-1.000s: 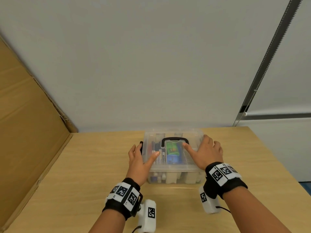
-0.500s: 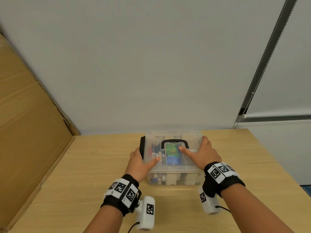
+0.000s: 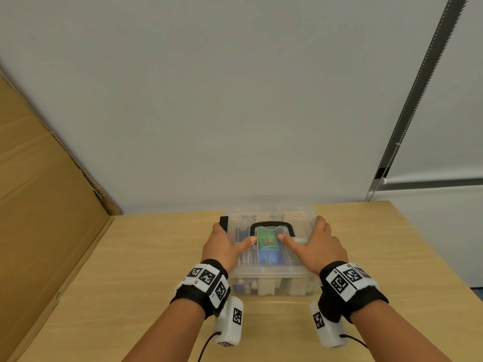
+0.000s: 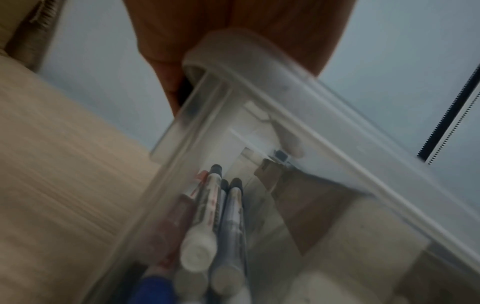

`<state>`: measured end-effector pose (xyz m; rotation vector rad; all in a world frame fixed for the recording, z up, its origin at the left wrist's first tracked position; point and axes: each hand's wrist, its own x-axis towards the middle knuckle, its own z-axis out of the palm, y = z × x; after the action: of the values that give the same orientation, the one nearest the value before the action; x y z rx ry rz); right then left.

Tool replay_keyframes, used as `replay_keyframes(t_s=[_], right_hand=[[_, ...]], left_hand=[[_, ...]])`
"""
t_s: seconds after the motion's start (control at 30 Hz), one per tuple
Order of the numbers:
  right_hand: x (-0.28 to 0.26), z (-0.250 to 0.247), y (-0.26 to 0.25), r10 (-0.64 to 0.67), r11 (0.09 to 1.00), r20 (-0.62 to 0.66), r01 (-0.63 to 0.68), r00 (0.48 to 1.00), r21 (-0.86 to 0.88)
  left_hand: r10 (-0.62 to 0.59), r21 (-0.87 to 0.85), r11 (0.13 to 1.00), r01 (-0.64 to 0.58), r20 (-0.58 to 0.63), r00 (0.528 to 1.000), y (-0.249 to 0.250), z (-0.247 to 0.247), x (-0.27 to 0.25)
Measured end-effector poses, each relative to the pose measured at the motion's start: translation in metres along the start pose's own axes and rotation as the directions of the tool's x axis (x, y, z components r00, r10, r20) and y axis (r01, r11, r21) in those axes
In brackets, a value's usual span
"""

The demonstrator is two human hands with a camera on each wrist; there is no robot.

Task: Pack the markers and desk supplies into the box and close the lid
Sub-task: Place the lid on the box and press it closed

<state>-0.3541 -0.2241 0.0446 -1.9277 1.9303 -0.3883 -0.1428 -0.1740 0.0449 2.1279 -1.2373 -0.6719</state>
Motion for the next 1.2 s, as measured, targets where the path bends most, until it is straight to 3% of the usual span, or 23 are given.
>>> replay_keyframes(t_s=[0.23, 0.37, 0.43, 0.57, 0.83, 1.07, 1.2], right_hand=[[0.004, -0.004, 0.002, 0.023, 0.996, -0.005, -0.022, 1.0, 0.089], [0.015, -0.008, -0.002, 0.185, 0.961, 0.058, -0.193, 0.981, 0.195], [0.021, -0.012, -0.005, 0.236, 0.959, 0.109, -0.25, 0.966, 0.137], [0.02, -0.02, -0.012, 0.188, 0.982, 0.03, -0.187, 0.982, -0.038], [0.015, -0.007, -0.005, 0.083, 0.996, -0.059, -0.08, 0.995, 0.049], [0.017, -0.004, -0.01, 0.048, 0.989, -0.091, -0.06, 0.995, -0.138], [0.017, -0.002, -0.009, 0.02, 0.989, -0.101, -0.034, 0.995, -0.142]], left_hand=[[0.047, -0.078, 0.996, -0.052, -0.069, 0.997, -0.006, 0.004, -0.003], [0.091, -0.085, 0.991, -0.099, -0.095, 0.991, -0.003, 0.004, -0.005], [0.063, -0.154, 0.985, -0.073, -0.067, 0.996, -0.002, 0.005, -0.005], [0.048, -0.202, 0.978, -0.057, -0.048, 0.998, -0.005, 0.006, -0.001], [0.051, -0.23, 0.971, -0.059, -0.044, 0.998, -0.009, 0.009, 0.005], [0.064, -0.212, 0.974, -0.075, -0.057, 0.996, -0.013, 0.012, 0.008], [0.052, -0.2, 0.978, -0.063, -0.057, 0.997, -0.012, 0.012, 0.007]])
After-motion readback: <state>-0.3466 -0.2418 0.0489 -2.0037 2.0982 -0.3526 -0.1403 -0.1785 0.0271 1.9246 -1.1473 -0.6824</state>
